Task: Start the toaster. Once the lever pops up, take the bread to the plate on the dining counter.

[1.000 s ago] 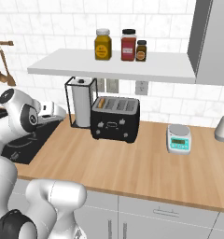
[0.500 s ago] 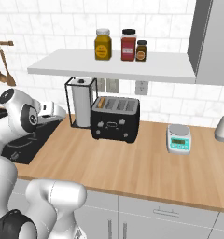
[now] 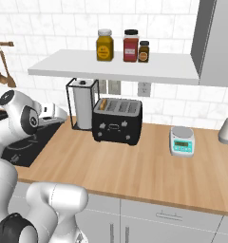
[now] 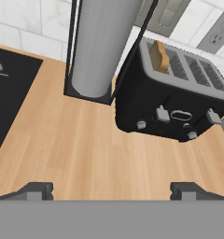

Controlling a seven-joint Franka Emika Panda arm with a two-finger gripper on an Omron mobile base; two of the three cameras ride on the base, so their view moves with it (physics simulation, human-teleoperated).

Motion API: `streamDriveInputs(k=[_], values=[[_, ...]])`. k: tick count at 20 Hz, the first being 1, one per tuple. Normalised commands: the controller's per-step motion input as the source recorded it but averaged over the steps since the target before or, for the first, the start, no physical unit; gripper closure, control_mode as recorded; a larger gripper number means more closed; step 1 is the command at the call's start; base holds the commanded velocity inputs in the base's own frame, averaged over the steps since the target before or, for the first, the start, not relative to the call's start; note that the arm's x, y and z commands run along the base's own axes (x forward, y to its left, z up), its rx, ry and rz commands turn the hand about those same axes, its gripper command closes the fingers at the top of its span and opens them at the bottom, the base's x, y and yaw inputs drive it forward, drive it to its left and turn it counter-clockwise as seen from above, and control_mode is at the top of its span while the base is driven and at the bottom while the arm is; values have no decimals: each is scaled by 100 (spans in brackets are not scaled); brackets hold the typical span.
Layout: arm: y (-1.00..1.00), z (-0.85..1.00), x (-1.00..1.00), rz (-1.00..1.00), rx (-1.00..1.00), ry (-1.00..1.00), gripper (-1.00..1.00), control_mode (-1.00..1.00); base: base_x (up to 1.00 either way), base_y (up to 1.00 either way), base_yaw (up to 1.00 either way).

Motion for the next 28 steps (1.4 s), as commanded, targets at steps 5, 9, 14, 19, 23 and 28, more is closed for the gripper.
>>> streamDriveInputs(k=[5,9,14,19,23,28], values=[[0,0,0,0,0,0,-100,-100,0,0,0],[0,0,0,0,0,0,-100,-100,0,0,0],[0,0,0,0,0,0,-100,-100,0,0,0],[0,0,0,0,0,0,-100,-100,0,0,0],[0,0,0,0,0,0,-100,-100,0,0,0],[0,0,0,0,0,0,-100,-100,0,0,0]])
